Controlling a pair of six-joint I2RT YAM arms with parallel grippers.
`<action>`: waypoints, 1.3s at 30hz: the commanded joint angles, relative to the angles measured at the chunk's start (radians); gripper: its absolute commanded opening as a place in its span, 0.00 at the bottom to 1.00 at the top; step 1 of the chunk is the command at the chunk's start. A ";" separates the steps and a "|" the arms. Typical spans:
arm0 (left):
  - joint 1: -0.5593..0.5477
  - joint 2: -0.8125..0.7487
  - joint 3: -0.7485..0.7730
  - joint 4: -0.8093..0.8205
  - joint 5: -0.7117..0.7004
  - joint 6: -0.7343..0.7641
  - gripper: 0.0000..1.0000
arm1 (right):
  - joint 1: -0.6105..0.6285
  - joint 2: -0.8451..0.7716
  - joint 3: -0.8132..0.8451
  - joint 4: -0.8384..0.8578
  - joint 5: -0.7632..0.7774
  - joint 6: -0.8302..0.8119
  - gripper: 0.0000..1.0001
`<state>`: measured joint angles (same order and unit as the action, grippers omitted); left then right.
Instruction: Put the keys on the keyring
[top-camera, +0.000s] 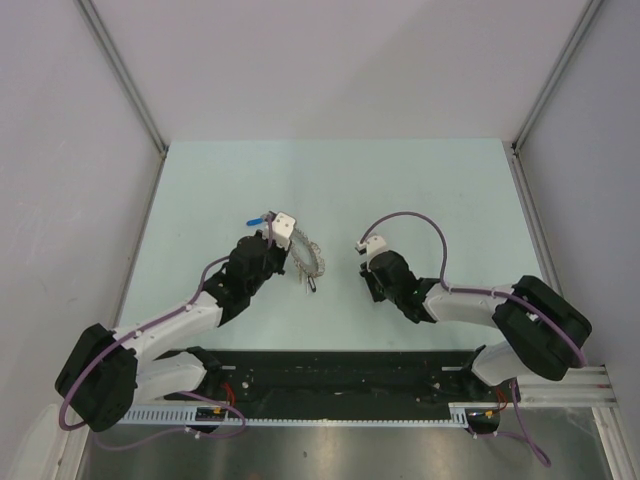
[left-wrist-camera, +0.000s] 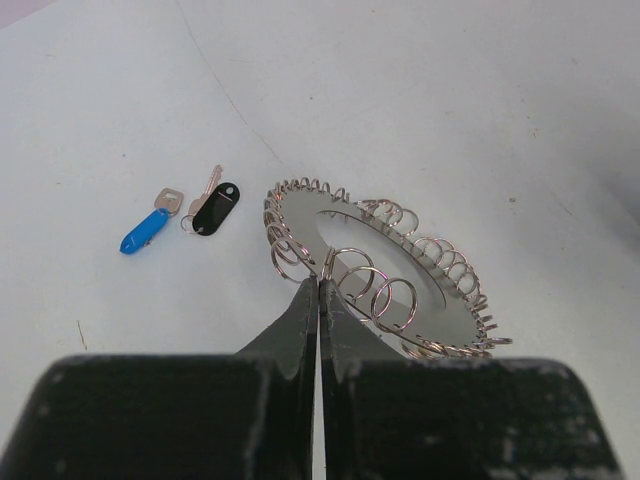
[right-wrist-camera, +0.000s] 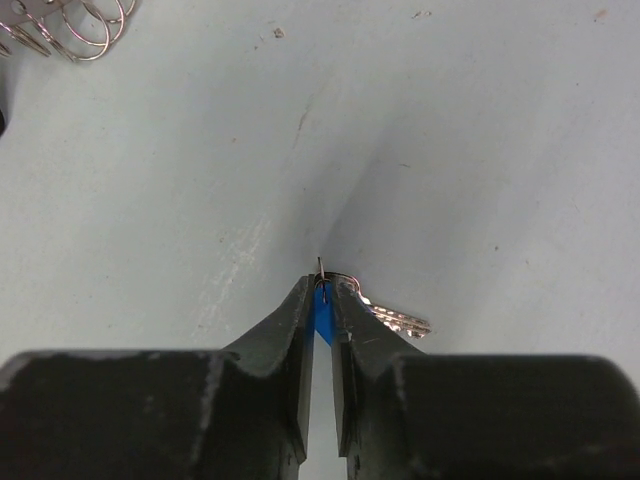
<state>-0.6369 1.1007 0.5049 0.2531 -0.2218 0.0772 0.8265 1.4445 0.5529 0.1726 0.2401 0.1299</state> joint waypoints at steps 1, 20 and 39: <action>0.008 -0.029 -0.002 0.060 0.012 -0.017 0.00 | -0.003 0.013 0.001 0.053 0.031 -0.006 0.12; 0.008 -0.041 0.004 0.041 0.013 -0.011 0.00 | 0.022 0.097 0.403 -0.636 -0.036 -0.087 0.00; 0.009 -0.035 0.006 0.040 0.010 -0.008 0.00 | 0.020 0.333 0.593 -0.809 -0.090 -0.292 0.00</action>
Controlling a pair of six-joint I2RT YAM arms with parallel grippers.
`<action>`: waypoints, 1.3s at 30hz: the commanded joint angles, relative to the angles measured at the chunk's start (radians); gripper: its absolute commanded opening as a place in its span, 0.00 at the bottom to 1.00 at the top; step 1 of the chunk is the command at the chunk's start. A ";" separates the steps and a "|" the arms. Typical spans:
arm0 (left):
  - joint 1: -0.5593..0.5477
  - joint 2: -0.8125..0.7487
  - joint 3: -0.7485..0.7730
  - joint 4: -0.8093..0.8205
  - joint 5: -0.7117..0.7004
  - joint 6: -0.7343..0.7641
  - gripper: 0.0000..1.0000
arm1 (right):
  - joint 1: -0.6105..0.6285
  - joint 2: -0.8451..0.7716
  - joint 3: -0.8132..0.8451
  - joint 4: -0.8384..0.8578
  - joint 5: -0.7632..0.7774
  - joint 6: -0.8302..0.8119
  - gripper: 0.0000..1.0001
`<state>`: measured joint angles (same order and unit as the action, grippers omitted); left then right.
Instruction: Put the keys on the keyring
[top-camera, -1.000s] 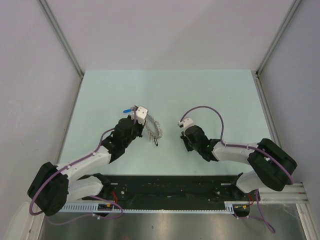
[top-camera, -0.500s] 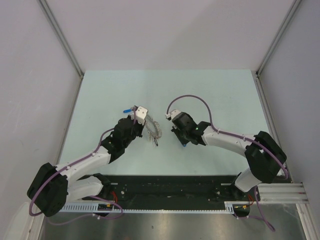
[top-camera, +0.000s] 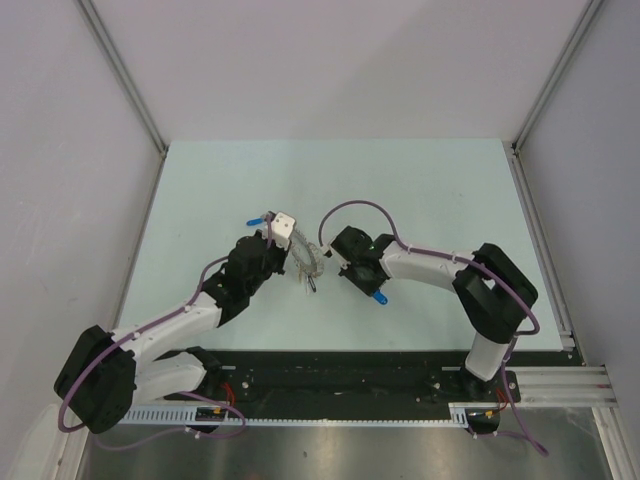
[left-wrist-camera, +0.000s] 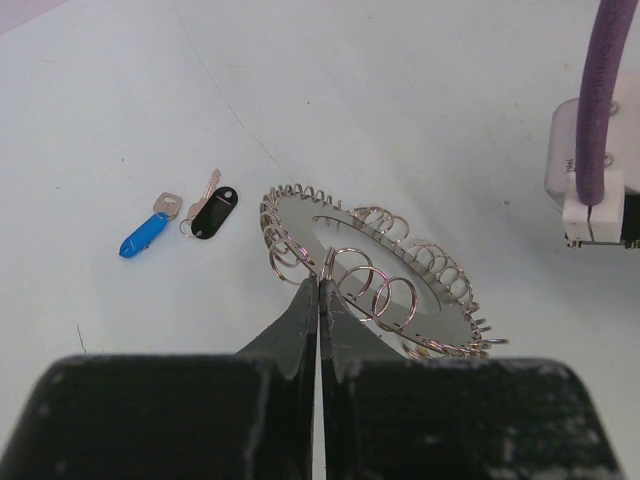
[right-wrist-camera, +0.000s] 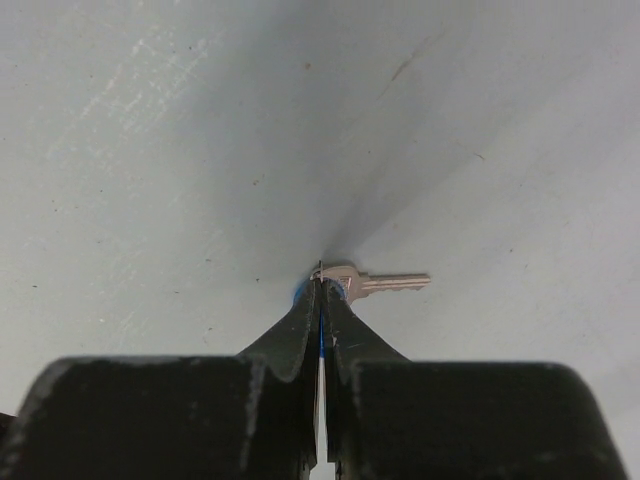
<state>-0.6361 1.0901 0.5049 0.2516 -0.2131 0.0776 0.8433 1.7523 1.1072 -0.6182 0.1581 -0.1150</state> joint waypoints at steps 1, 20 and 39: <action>0.007 -0.022 0.006 0.040 0.000 -0.007 0.00 | 0.004 0.030 0.040 -0.018 -0.005 -0.052 0.00; 0.009 -0.029 0.001 0.046 0.006 -0.013 0.00 | 0.030 -0.230 -0.171 0.241 0.087 0.132 0.28; 0.009 -0.030 -0.006 0.058 0.017 -0.024 0.00 | 0.022 -0.491 -0.621 0.813 0.138 0.287 0.25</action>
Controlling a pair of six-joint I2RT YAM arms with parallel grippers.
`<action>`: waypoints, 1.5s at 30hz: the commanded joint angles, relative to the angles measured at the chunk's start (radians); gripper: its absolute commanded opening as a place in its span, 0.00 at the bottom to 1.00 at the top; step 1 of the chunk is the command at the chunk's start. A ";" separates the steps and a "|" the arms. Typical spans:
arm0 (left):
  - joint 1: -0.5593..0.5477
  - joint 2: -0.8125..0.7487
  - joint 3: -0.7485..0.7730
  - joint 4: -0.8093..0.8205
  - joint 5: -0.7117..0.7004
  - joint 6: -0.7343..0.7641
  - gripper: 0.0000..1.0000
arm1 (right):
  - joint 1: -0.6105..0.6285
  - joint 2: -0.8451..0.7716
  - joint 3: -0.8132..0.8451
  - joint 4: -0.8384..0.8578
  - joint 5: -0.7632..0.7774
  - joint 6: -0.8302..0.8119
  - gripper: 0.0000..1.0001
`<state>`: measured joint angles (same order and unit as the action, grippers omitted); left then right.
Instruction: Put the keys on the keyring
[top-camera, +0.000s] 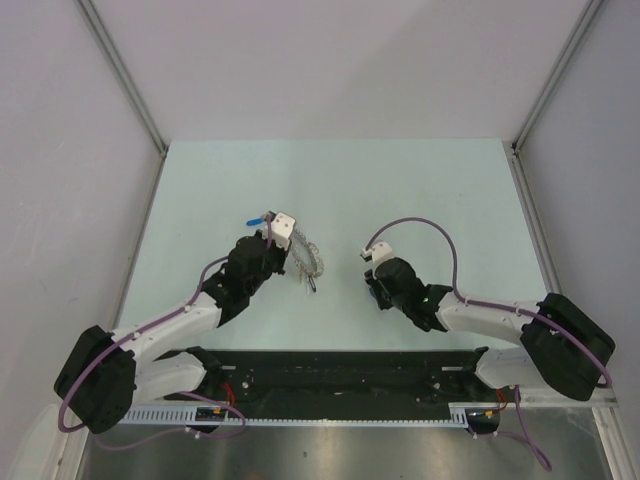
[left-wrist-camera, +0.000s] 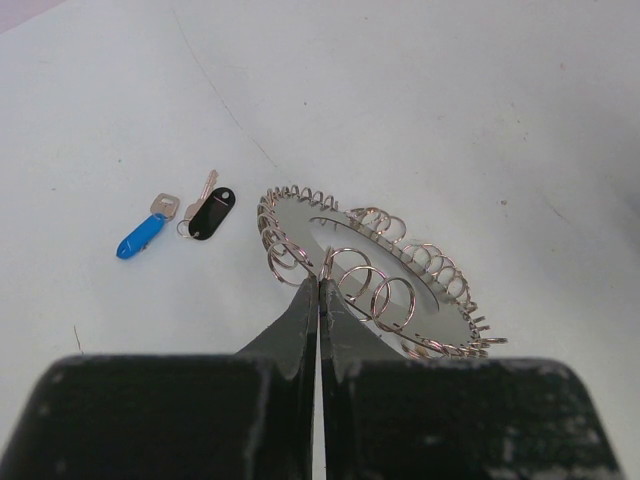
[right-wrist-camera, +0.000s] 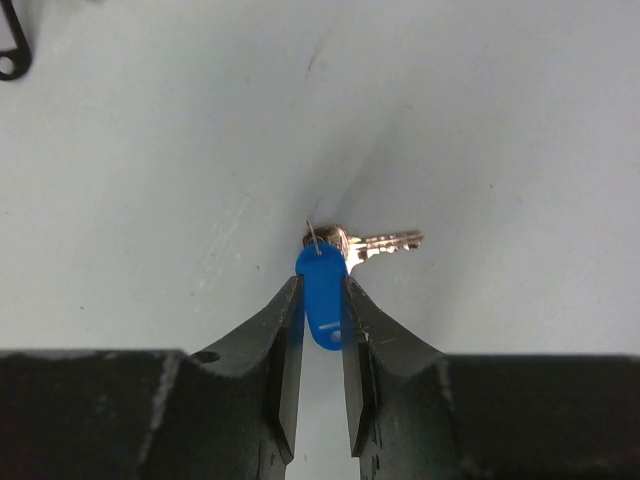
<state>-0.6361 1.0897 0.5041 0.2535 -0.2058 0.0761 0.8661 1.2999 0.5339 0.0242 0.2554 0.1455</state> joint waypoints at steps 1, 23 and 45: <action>0.009 -0.030 -0.006 0.056 0.011 -0.021 0.00 | -0.001 -0.045 -0.067 0.183 0.041 0.022 0.25; 0.009 -0.034 -0.006 0.056 0.013 -0.022 0.00 | -0.015 0.016 -0.178 0.425 0.008 -0.077 0.23; 0.009 -0.021 -0.001 0.055 0.017 -0.021 0.00 | -0.013 0.088 -0.186 0.453 0.007 -0.100 0.06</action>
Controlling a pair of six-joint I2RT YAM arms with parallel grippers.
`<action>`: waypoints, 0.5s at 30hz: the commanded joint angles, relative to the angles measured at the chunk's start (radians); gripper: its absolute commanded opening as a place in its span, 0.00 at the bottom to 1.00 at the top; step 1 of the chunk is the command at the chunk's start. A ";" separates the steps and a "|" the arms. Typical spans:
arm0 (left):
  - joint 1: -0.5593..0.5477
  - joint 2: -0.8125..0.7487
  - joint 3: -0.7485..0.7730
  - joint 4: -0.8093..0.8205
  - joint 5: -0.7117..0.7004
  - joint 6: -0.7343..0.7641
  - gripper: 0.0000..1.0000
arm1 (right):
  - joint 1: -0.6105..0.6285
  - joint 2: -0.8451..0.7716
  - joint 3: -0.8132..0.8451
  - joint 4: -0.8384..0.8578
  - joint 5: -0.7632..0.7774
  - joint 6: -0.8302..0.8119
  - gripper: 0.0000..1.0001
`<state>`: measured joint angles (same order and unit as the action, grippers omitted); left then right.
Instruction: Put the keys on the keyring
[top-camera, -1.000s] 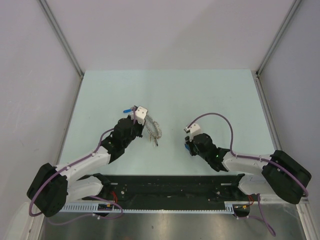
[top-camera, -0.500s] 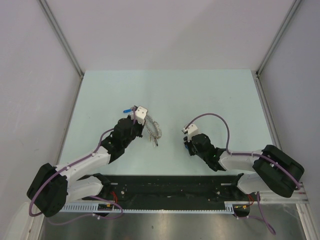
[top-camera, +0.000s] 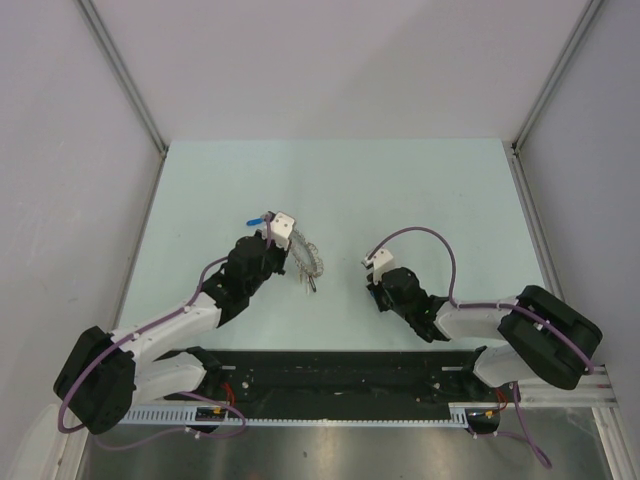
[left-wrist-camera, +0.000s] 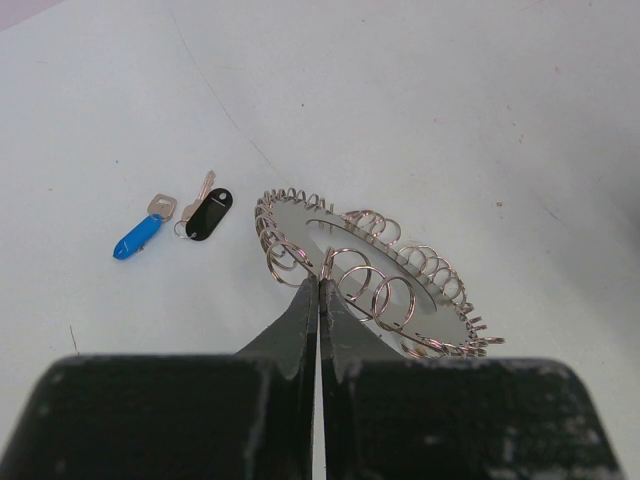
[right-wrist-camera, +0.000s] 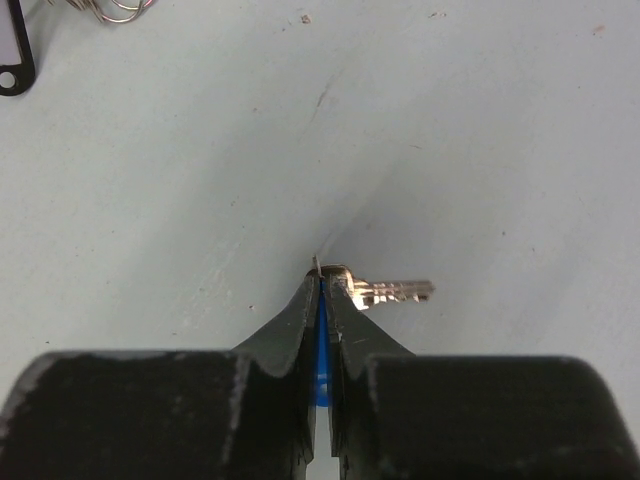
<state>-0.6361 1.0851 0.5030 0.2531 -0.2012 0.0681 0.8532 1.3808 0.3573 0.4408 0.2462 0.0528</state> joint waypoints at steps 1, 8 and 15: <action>0.007 -0.016 0.000 0.055 0.013 -0.014 0.00 | 0.003 0.008 -0.012 0.038 0.018 -0.005 0.04; 0.009 -0.025 -0.007 0.069 0.046 -0.010 0.00 | 0.035 -0.060 -0.017 0.010 0.047 -0.014 0.00; 0.009 -0.050 -0.035 0.147 0.241 0.045 0.00 | 0.021 -0.250 0.049 -0.158 -0.054 -0.048 0.00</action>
<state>-0.6353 1.0695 0.4843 0.2897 -0.1181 0.0723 0.8837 1.2240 0.3439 0.3676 0.2531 0.0391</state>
